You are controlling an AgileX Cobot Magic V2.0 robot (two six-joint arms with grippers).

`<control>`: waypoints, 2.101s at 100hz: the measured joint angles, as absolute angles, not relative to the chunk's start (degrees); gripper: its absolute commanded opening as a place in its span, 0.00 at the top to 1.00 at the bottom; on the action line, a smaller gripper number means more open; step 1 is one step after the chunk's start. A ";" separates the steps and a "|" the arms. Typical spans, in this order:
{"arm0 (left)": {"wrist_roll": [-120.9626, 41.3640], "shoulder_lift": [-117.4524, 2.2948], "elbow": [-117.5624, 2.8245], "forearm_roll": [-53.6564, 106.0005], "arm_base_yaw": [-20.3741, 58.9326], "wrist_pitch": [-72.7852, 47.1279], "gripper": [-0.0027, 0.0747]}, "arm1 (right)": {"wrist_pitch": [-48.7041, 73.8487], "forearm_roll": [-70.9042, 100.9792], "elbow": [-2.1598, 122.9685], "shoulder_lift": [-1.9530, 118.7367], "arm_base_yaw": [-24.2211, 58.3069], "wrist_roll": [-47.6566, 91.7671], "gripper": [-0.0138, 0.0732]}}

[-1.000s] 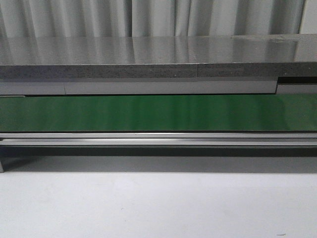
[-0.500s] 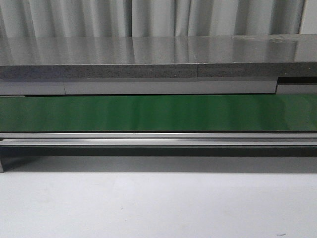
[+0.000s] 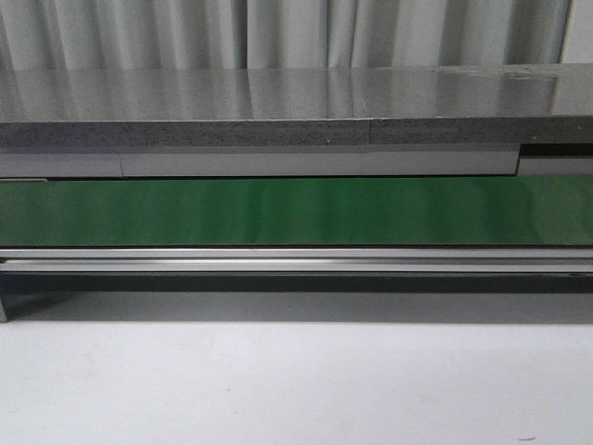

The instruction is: Move button from left to right

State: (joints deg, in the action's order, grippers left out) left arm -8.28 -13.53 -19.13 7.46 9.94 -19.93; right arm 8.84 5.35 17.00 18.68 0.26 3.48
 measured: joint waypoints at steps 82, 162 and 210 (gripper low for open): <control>-8.28 -13.53 -19.13 7.46 9.94 -19.93 0.96 | 9.10 5.35 16.90 18.68 0.26 3.48 0.92; -8.28 -13.53 -19.13 7.46 9.94 -19.93 0.96 | 9.89 2.87 3.62 -0.52 0.26 3.48 0.92; -8.28 -13.53 -19.13 7.46 9.94 -19.93 0.96 | 9.89 2.83 -0.49 -0.52 0.26 3.45 0.92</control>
